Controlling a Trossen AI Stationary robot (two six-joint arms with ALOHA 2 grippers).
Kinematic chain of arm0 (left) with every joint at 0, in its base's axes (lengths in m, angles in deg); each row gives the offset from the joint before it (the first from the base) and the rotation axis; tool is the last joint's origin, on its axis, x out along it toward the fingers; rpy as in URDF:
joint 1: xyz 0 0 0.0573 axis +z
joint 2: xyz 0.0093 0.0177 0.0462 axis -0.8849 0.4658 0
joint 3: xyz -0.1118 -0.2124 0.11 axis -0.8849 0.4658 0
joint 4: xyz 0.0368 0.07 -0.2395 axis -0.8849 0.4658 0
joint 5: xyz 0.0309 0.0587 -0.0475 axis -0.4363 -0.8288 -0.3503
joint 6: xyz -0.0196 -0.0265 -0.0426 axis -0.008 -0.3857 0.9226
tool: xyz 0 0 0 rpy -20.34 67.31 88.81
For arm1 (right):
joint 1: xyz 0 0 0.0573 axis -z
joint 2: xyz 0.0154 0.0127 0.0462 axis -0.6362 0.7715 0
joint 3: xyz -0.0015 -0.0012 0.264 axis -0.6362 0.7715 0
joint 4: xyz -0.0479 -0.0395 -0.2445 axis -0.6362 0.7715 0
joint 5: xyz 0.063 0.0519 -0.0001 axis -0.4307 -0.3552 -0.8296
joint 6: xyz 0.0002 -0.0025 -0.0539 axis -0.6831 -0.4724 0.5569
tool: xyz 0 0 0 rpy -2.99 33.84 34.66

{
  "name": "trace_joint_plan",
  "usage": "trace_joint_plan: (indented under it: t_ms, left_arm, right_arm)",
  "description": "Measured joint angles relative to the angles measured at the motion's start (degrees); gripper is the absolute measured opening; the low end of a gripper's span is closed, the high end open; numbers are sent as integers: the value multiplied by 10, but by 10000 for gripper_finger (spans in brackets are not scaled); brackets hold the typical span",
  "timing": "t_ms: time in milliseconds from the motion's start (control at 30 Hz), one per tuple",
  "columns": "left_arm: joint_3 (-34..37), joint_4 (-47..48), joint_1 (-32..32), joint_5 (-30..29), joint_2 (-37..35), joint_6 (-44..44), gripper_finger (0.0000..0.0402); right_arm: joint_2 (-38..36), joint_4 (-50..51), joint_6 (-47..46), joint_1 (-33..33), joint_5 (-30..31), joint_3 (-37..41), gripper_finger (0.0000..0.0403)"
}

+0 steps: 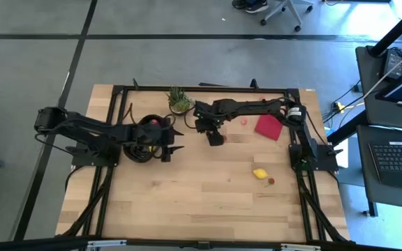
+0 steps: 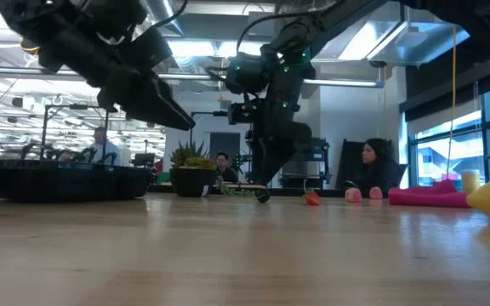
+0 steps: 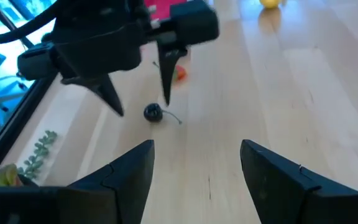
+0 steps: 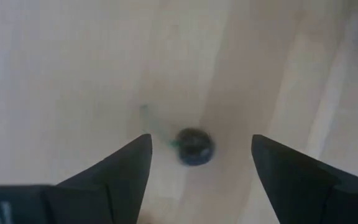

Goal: Pick and placing Produce into tupperware
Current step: Put the black cherry into the black container

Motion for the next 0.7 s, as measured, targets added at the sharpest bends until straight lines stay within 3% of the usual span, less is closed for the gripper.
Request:
trace_joint_plan:
  t_ms: [700]
  left_arm:
    - [27, -34, -1, 0, 0, 1, 231]
  right_arm:
    - [0, -19, -1, 2, 2, 28, 277]
